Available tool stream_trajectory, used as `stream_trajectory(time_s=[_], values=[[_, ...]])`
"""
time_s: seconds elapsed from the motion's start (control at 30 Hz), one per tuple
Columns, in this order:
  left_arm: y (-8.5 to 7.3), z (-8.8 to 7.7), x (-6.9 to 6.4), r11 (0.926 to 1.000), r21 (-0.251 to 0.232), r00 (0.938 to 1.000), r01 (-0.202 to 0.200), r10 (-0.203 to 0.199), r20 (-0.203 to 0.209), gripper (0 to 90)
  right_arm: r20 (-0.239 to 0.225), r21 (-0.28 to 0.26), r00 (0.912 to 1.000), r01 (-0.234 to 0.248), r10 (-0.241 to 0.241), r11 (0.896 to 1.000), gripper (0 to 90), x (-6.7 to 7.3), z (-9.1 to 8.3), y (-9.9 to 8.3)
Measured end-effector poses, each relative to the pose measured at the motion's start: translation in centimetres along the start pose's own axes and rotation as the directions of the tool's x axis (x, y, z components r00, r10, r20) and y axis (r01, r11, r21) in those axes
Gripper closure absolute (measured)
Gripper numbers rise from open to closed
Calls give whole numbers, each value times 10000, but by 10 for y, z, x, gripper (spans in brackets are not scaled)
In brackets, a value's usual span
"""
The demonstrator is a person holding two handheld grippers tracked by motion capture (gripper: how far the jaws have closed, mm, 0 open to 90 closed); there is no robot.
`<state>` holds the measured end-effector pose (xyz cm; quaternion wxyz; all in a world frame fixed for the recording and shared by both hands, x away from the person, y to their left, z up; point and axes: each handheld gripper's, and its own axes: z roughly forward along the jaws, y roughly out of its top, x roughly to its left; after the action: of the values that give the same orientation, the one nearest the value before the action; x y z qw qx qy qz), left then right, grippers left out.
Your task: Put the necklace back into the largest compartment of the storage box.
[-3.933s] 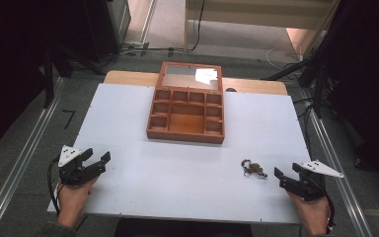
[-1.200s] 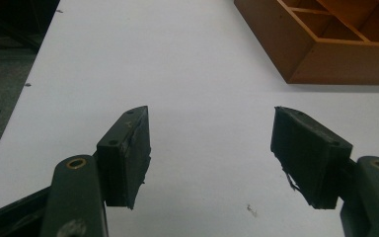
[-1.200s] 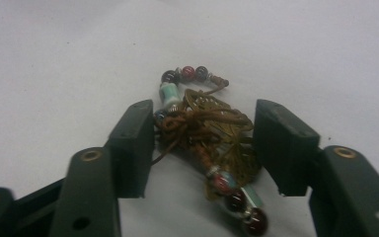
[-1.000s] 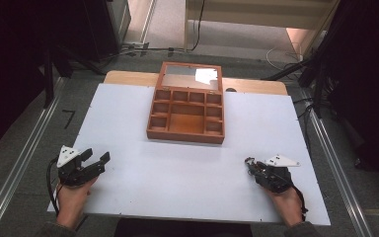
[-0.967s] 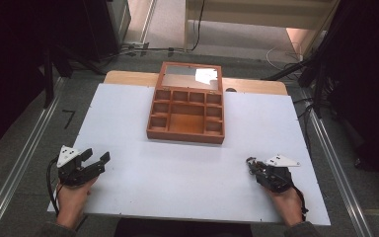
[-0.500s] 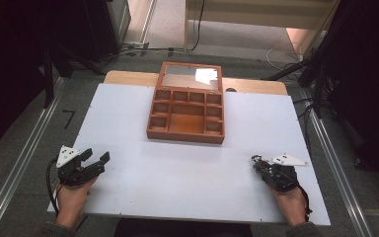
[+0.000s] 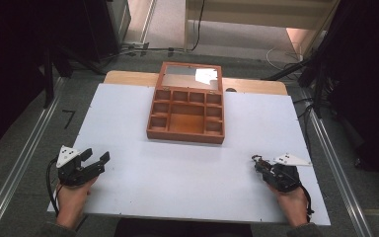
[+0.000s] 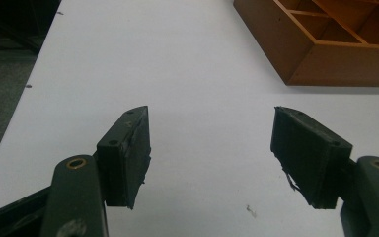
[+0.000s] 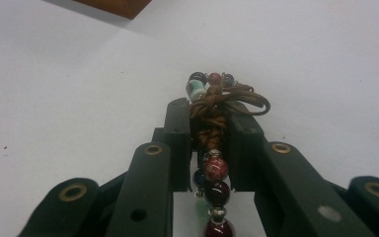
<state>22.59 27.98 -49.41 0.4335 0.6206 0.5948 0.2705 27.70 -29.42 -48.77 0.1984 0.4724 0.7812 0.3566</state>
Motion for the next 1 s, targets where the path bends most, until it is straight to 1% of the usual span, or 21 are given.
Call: stream_trajectory(time_s=[0.1,0.23,0.4,0.6,0.77,0.9,1.0], values=[[0,0,0,10000,0,10000,0,0,-8,314,-14,-70,10000,-9,9,10000,719,1,-2,1],[0,0,0,10000,-6,10000,10,-10,9,315,-68,-218,9999,138,-140,9997,717,5,-8,3],[0,0,0,10000,-1,10000,1,-1,3,315,-164,-278,9998,75,-80,9996,718,7,-13,5],[0,0,0,10000,4,10000,4,-4,-11,315,-441,-246,9990,86,-97,9997,718,10,-14,8],[0,0,0,10000,7,10000,6,-6,-11,314,-441,-296,9989,144,-157,9995,717,14,-15,11],[0,0,0,10000,0,10000,5,-5,6,314,-467,-317,9983,338,-352,9989,717,18,-14,14],[0,0,0,10000,24,10000,-11,11,10,314,-499,-345,9979,388,-404,9987,717,22,-14,16]])
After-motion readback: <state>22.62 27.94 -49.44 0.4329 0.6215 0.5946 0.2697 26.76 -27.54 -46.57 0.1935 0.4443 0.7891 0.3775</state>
